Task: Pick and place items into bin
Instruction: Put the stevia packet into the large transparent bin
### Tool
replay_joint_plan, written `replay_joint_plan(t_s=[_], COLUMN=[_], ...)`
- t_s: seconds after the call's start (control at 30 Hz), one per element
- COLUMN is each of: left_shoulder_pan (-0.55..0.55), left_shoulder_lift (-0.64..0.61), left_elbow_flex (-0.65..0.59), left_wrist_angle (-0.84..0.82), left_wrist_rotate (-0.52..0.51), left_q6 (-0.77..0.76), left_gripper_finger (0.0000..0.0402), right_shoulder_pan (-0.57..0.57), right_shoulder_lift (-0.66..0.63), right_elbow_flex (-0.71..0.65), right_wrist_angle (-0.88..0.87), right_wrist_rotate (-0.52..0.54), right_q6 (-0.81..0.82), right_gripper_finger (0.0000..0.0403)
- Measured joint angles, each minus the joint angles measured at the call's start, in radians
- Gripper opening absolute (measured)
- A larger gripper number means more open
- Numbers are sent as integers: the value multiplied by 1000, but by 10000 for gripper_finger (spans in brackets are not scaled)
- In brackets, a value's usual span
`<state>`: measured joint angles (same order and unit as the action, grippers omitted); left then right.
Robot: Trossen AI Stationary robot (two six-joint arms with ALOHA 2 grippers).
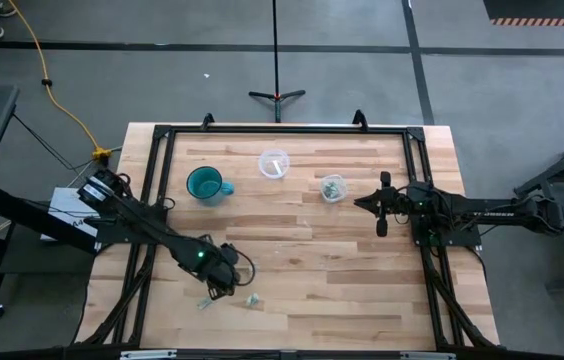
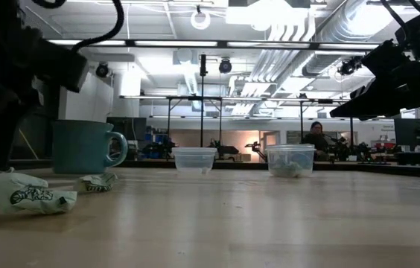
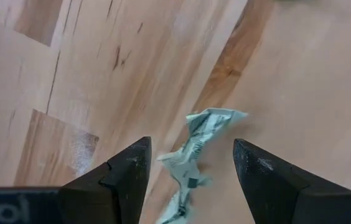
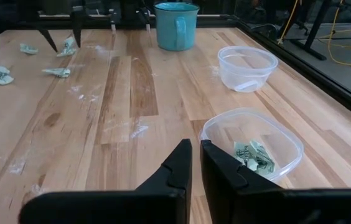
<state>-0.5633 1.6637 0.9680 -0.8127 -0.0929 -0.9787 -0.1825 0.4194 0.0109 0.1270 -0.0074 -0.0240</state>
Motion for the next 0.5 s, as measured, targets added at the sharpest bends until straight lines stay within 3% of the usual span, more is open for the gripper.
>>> replay_joint_plan(t_s=[0.3,0.5], left_shoulder_pan=[0,0], left_shoulder_lift=[54,55], left_elbow_flex=[2,0], left_wrist_angle=[14,55], left_wrist_rotate=[-4,-5], left_q6=[111,202], left_gripper_finger=[250,165], right_shoulder_pan=[0,0], right_shoulder_lift=[0,0], right_elbow_flex=[0,0], right_wrist_angle=[-3,-3], right_wrist_rotate=[0,0], right_q6=[-2,-2], right_gripper_finger=[19,22])
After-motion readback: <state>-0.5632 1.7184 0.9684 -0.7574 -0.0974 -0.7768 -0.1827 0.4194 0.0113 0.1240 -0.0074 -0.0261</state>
